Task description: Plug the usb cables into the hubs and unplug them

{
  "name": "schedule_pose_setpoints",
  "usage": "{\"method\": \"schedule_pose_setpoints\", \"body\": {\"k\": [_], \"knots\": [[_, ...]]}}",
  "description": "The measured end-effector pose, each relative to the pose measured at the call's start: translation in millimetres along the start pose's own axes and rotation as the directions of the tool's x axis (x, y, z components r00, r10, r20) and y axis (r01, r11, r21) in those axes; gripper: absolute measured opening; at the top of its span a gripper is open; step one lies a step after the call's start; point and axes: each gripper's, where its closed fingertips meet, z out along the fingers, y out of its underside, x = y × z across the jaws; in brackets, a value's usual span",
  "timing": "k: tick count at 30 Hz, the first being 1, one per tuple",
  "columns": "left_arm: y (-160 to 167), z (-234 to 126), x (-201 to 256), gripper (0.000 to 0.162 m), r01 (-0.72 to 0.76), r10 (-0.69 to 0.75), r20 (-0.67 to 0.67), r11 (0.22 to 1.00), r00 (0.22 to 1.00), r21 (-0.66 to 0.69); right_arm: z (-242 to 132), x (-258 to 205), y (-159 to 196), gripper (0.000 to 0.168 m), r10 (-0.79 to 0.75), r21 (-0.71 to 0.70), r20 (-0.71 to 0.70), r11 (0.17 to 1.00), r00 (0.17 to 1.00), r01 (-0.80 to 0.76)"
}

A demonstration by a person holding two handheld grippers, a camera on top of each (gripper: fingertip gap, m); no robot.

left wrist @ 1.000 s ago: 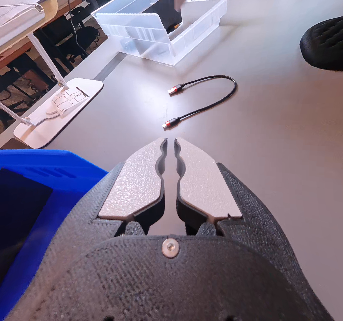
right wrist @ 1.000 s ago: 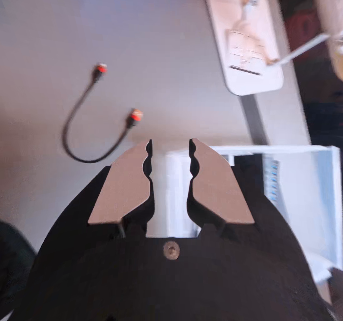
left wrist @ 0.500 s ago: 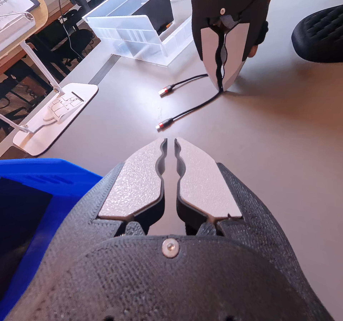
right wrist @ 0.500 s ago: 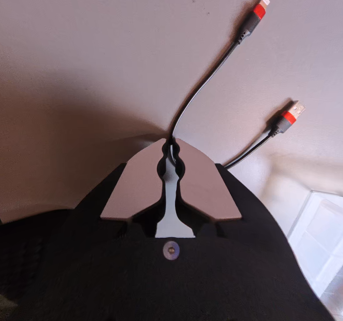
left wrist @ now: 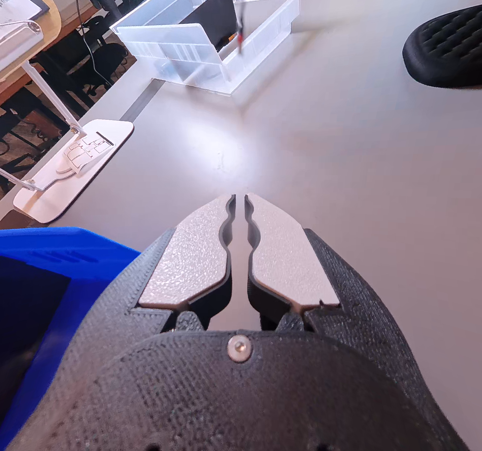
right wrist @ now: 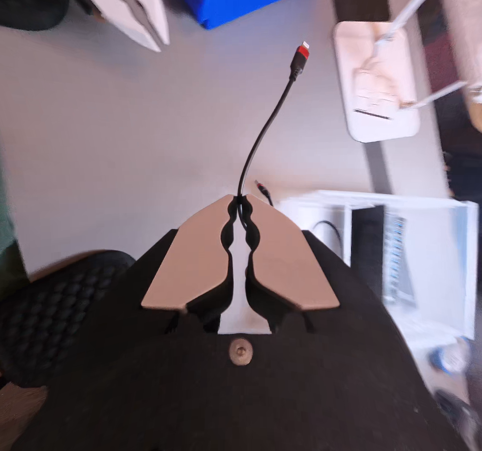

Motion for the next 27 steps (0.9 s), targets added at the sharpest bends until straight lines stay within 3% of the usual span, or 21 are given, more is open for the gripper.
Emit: {"method": "schedule_pose_setpoints", "body": {"k": [4,7,13,15,17,22,27], "knots": [[1.0,1.9,2.6,0.006,-0.004,0.004,-0.010,1.000,1.000,-0.006,-30.1,62.5,13.5,0.004,-0.079,-0.056,-0.211,0.996,0.974,0.069],[2.0,2.5,4.5,0.006,-0.017,0.017,-0.012,1.000,1.000,-0.015,-15.4,87.8,35.2,0.004,-0.069,-0.086,-0.229,0.995,0.971,0.050],[3.1,2.9,5.3,0.006,-0.018,0.017,-0.018,1.000,1.000,-0.017,49.7,104.9,147.6,0.005,-0.019,-0.345,-0.141,0.938,0.990,-0.031],[5.0,4.0,5.9,0.006,-0.016,0.016,-0.024,1.000,1.000,-0.023,49.7,122.9,185.7,0.007,-0.051,-0.477,-0.218,0.877,0.975,-0.061],[7.1,5.2,6.1,0.005,-0.014,0.013,-0.030,0.999,0.999,-0.030,39.7,139.1,199.2,0.014,-0.062,-0.511,-0.293,0.853,0.954,-0.102],[11.0,7.0,4.5,0.005,-0.005,0.003,-0.029,0.999,1.000,-0.041,16.7,147.6,166.1,0.022,0.017,-0.347,-0.391,0.923,0.920,-0.164],[5.5,1.3,-7.1,0.006,0.028,-0.027,0.017,1.000,0.999,-0.008,16.5,106.9,82.9,0.028,0.196,0.077,-0.340,0.980,0.920,-0.181]]}}
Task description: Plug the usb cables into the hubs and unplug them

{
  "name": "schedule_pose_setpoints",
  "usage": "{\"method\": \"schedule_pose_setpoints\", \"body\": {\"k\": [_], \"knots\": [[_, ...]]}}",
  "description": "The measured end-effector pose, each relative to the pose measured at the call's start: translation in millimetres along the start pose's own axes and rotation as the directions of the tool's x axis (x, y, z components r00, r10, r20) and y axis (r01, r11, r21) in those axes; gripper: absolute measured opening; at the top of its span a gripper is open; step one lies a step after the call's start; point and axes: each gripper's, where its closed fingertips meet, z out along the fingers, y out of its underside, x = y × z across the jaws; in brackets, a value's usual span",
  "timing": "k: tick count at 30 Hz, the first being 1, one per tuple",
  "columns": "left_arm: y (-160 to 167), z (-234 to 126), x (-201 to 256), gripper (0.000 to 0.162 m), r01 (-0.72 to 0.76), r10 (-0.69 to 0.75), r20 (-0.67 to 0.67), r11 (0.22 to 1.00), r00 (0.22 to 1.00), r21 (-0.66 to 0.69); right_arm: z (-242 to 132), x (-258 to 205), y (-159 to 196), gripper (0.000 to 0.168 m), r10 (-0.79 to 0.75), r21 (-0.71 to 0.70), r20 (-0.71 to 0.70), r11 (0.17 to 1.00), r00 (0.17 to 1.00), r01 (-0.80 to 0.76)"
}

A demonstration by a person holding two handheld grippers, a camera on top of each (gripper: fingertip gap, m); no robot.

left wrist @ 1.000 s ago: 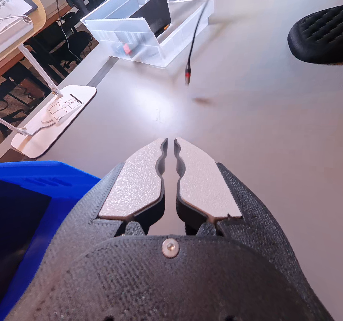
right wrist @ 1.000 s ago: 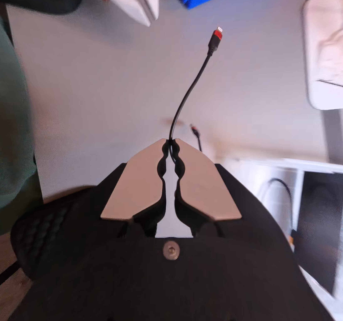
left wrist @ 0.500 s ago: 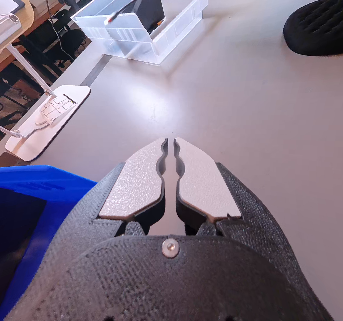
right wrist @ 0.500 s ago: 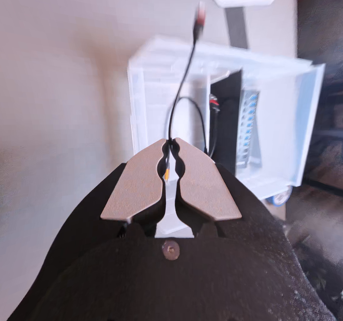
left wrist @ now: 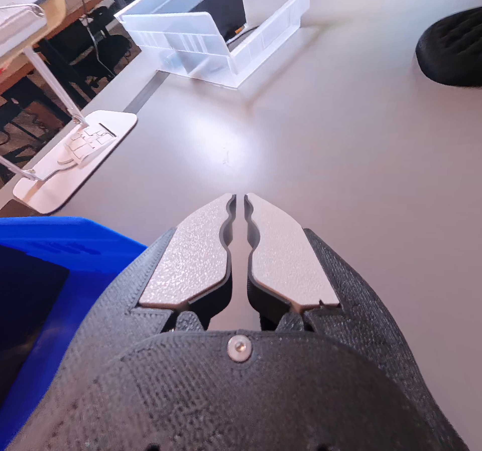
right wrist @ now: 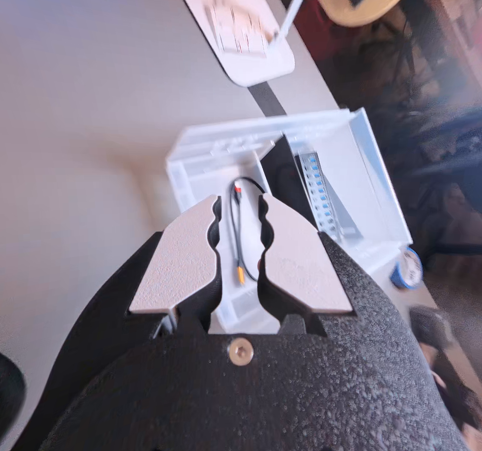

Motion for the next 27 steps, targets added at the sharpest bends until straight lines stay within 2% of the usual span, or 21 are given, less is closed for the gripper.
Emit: {"method": "schedule_pose_setpoints", "body": {"k": [2,5,8,11,14,17,18,20,21,23,27], "knots": [[-5.6,-6.7,-10.5,0.006,0.024,-0.025,0.040,0.999,0.999,0.031,-6.7,-27.7,-27.6,0.030,0.104,0.182,0.051,0.977,0.993,-0.112],[-15.9,-22.6,-33.5,0.006,0.061,-0.072,0.120,0.994,0.990,0.092,-15.5,-67.3,-50.6,0.036,0.252,0.383,0.144,0.877,0.957,-0.289],[-25.2,-46.7,-73.0,0.006,0.073,-0.102,0.245,0.990,0.964,0.124,-15.0,-101.3,-49.1,0.042,0.330,0.458,0.203,0.800,0.922,-0.387],[-29.3,-71.9,-128.6,0.008,0.087,-0.111,0.357,0.993,0.927,0.083,-9.3,-124.3,-36.3,0.042,0.339,0.446,0.232,0.796,0.912,-0.409],[-4.1,-70.6,-177.1,0.027,0.170,-0.128,0.323,0.980,0.938,-0.105,-7.3,-132.7,-24.9,0.041,0.339,0.424,0.247,0.805,0.908,-0.416],[39.1,-49.5,-195.2,0.036,0.206,-0.153,0.180,0.922,0.972,-0.328,-8.9,-138.8,-18.1,0.038,0.346,0.410,0.283,0.800,0.895,-0.439],[52.7,-43.2,-201.0,0.035,0.205,-0.150,0.169,0.900,0.974,-0.384,-9.7,-141.2,-16.1,0.037,0.342,0.406,0.292,0.801,0.893,-0.439],[75.4,-39.1,-209.0,0.008,0.120,-0.057,0.136,0.849,0.989,-0.514,-10.4,-143.5,-10.9,0.036,0.331,0.397,0.280,0.815,0.901,-0.423],[76.8,-41.0,-215.8,0.004,0.068,0.010,0.138,0.834,0.990,-0.547,-10.9,-144.6,-8.1,0.035,0.319,0.390,0.270,0.826,0.908,-0.406],[52.2,-48.5,-233.4,0.003,0.081,0.029,0.212,0.866,0.977,-0.493,-12.6,-145.6,-3.0,0.034,0.292,0.380,0.247,0.848,0.924,-0.370],[-28.6,-85.1,-269.3,0.003,0.080,0.027,0.349,0.955,0.937,-0.287,-12.3,-147.2,-4.0,0.033,0.263,0.374,0.255,0.861,0.931,-0.345]]}}
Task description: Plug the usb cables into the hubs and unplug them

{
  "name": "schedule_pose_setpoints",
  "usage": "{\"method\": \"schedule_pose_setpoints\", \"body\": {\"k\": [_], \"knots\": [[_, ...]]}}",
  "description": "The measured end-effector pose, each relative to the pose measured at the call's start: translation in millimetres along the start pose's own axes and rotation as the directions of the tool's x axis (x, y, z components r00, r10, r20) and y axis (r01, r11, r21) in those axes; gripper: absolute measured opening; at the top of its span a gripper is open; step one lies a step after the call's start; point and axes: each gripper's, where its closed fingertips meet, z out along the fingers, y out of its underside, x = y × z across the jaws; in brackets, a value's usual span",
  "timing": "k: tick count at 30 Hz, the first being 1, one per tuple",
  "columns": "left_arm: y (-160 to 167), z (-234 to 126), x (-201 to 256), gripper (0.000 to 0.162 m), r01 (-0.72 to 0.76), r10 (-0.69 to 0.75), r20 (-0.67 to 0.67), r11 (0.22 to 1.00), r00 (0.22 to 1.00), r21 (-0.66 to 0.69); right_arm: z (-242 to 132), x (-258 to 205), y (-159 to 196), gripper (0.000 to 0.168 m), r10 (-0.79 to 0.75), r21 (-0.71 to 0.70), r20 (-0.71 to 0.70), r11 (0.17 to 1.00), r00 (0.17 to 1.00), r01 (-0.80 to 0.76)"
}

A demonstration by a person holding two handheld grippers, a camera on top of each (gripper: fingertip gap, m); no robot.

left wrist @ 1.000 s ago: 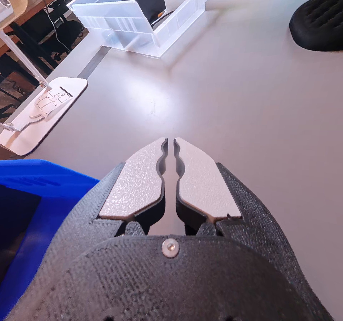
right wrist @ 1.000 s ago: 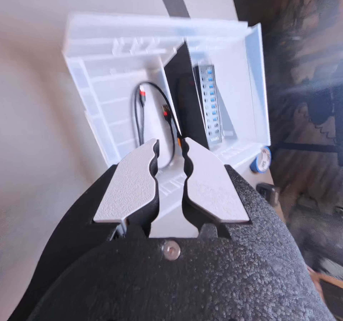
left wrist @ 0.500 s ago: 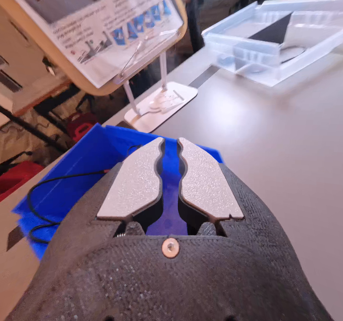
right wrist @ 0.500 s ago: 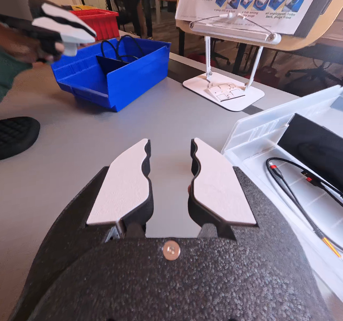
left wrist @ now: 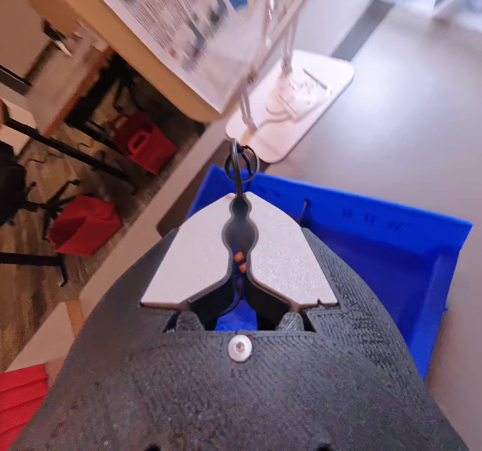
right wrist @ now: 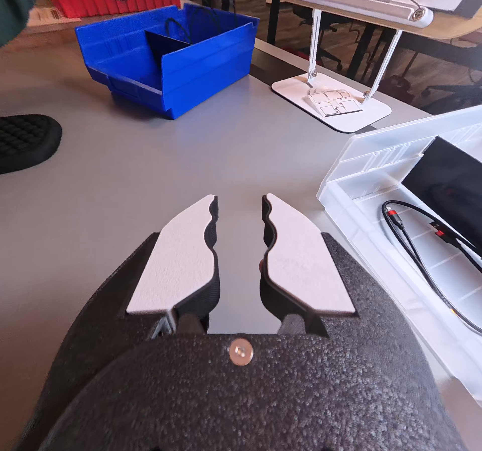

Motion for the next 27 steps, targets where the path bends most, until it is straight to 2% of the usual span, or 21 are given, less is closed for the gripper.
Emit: {"method": "schedule_pose_setpoints", "body": {"k": [6,13,17,20,23,27], "knots": [[-94.2,-83.1,-37.3,0.002,-0.053,0.026,0.133,0.977,0.991,0.206,23.9,-27.7,-19.1,0.032,-0.039,0.022,0.102,0.999,0.994,0.037],[-157.2,-142.6,-13.4,0.000,-0.115,0.064,0.151,0.925,0.986,0.362,72.8,-71.9,-45.3,0.037,-0.160,0.037,0.186,0.987,0.970,0.155],[-188.2,-163.0,29.8,0.000,-0.112,0.088,0.071,0.876,0.994,0.470,104.2,-84.9,-76.6,0.061,-0.136,0.095,0.153,0.988,0.979,0.122],[-207.4,-171.4,76.0,0.000,-0.119,0.150,-0.014,0.838,0.989,0.532,120.8,-98.7,-95.7,0.069,-0.108,0.149,0.169,0.985,0.980,0.083],[-221.7,-178.2,121.3,0.000,-0.103,0.204,-0.108,0.803,0.973,0.587,135.7,-105.7,-97.9,0.073,-0.094,0.142,0.167,0.987,0.982,0.070],[-232.0,-180.4,186.1,0.000,-0.025,0.262,-0.276,0.765,0.925,0.643,147.8,-110.7,-93.9,0.084,0.026,0.133,0.185,0.990,0.982,-0.051]]}}
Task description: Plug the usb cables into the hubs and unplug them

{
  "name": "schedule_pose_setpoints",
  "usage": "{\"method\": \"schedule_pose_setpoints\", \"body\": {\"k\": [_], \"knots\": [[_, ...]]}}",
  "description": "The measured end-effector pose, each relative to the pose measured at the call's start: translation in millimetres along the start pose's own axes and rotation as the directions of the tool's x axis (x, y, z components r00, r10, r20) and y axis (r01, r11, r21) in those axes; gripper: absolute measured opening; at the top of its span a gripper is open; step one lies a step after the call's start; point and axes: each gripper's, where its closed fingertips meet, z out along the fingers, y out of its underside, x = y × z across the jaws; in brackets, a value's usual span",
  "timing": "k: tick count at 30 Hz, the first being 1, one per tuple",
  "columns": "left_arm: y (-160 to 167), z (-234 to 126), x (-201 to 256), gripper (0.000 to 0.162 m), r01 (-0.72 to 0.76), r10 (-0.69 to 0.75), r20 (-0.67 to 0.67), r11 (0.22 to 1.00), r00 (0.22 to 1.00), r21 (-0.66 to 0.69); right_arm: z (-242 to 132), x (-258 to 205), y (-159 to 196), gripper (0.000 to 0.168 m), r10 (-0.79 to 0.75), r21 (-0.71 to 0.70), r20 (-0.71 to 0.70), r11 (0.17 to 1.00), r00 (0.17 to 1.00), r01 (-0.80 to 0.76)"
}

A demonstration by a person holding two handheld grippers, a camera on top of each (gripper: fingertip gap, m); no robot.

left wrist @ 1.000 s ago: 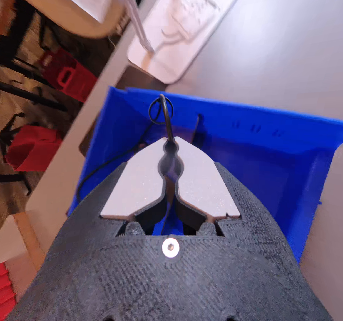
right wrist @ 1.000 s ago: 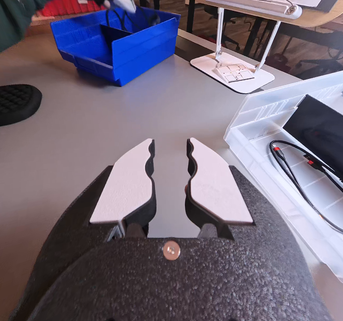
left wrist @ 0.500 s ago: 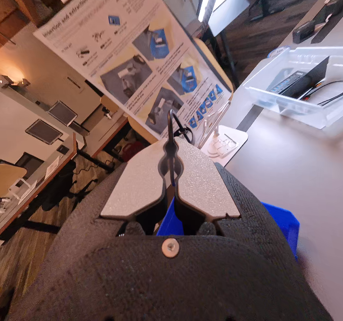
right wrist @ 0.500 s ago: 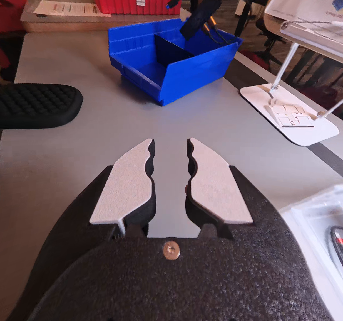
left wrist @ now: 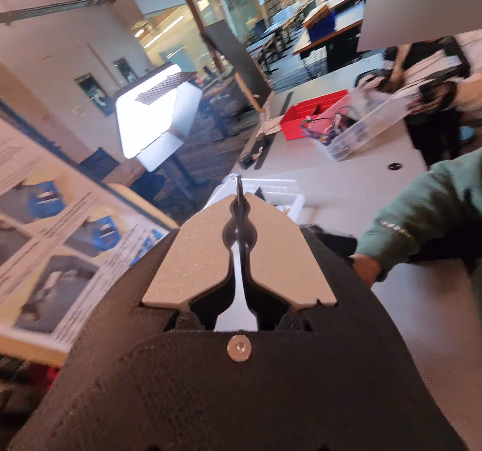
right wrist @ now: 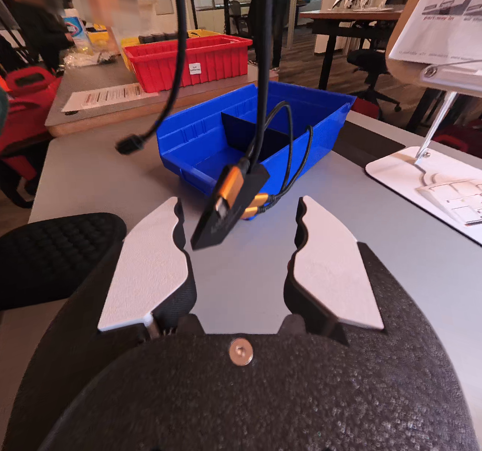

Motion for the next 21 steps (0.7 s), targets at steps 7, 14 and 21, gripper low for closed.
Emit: {"method": "schedule_pose_setpoints", "body": {"k": [7,14,21], "knots": [[6.8,18.3,45.7,0.001,0.090,-0.079,-0.150,0.993,0.986,0.071,-16.6,-13.0,25.8,0.037,0.021,-0.069,0.167,0.998,0.986,-0.009],[51.3,-8.4,50.6,0.032,0.196,-0.183,-0.197,0.979,0.963,0.051,-105.2,-22.2,-12.3,0.037,0.047,0.114,0.459,0.987,0.887,-0.112],[132.2,0.7,95.6,0.019,0.264,-0.273,-0.297,0.962,0.915,-0.071,-191.6,-11.9,-51.8,0.037,0.151,0.235,0.659,0.890,0.737,-0.392]]}}
